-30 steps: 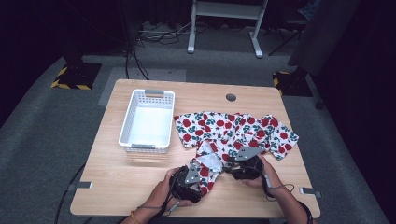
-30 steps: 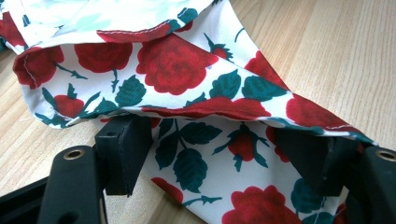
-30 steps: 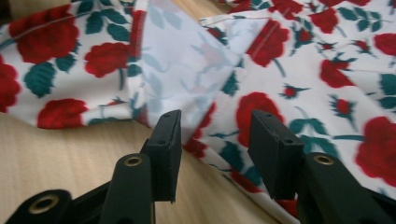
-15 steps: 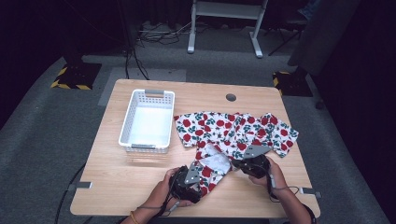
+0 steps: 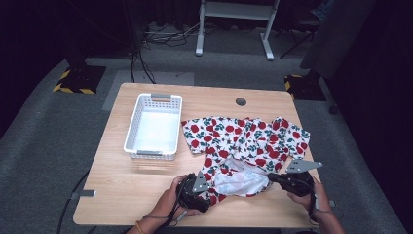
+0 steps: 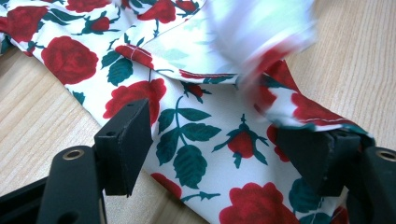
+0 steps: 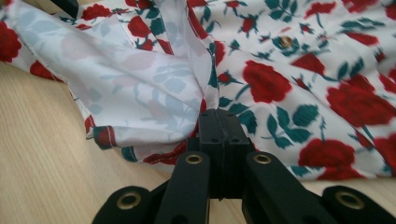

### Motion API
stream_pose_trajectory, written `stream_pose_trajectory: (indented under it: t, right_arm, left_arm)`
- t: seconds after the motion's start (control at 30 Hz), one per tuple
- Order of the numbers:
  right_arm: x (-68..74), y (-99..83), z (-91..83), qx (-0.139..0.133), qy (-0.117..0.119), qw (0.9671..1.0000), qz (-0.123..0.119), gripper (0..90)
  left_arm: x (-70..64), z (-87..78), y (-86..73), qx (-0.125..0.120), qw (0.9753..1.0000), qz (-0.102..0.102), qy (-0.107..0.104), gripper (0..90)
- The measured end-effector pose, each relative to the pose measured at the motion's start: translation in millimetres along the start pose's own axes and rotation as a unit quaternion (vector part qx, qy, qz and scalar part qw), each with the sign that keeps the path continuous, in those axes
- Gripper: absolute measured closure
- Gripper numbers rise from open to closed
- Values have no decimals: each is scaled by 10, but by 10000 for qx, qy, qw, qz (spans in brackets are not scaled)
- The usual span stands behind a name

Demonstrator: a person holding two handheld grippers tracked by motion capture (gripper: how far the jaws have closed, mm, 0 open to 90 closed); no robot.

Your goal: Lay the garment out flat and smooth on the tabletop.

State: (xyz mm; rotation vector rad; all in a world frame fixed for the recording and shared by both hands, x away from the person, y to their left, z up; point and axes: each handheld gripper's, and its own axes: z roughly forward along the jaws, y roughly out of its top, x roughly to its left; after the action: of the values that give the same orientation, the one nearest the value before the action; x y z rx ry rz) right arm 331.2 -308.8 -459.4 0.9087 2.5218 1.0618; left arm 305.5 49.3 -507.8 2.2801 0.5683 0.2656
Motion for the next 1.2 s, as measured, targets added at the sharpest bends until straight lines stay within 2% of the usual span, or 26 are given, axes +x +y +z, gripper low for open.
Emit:
stream_pose_trajectory:
  t: [0.2,0.3,0.47,0.57,0.6,0.67,0.77,0.83,0.93,1.07,1.1,1.2]
  right_arm:
    - [-57,-204,-229,113,-55,9997,194,900]
    - [-47,-299,-322,183,-148,9996,185,900]
    - [-18,-452,-428,310,-190,9991,201,888]
    - [-28,-514,-459,393,-217,9988,207,839]
    - [-32,-542,-471,427,-226,9986,204,816]
    - [-49,-591,-503,519,-295,9980,221,727]
    - [-105,-587,-547,334,-388,9979,385,655]
    - [-152,-535,-522,211,-535,9969,539,620]
    - [-197,-414,-417,173,-696,9958,575,576]
    - [-238,-317,-241,226,-715,9953,612,554]
    - [-240,-315,-192,284,-677,9956,584,545]
    - [-236,-354,-84,448,-604,9953,605,537]
  left_arm:
    - [-7,-5,-3,-4,10000,12,48,265]
    - [-3,-6,-8,-1,10000,-67,17,266]
    - [-18,-30,-12,54,10000,-30,72,266]
    - [-29,-44,-10,95,9999,-47,107,277]
    - [-35,-71,1,125,9998,16,161,277]
    - [-15,-118,22,11,9999,-24,153,291]
    - [53,-182,87,-232,9994,-220,110,293]
    - [71,-159,143,-214,9996,-145,131,293]
    - [70,-78,197,-107,9998,-23,162,294]
    - [70,55,238,92,9997,117,203,294]
    - [72,86,240,110,9997,93,184,294]
    - [49,153,243,266,9993,187,189,295]
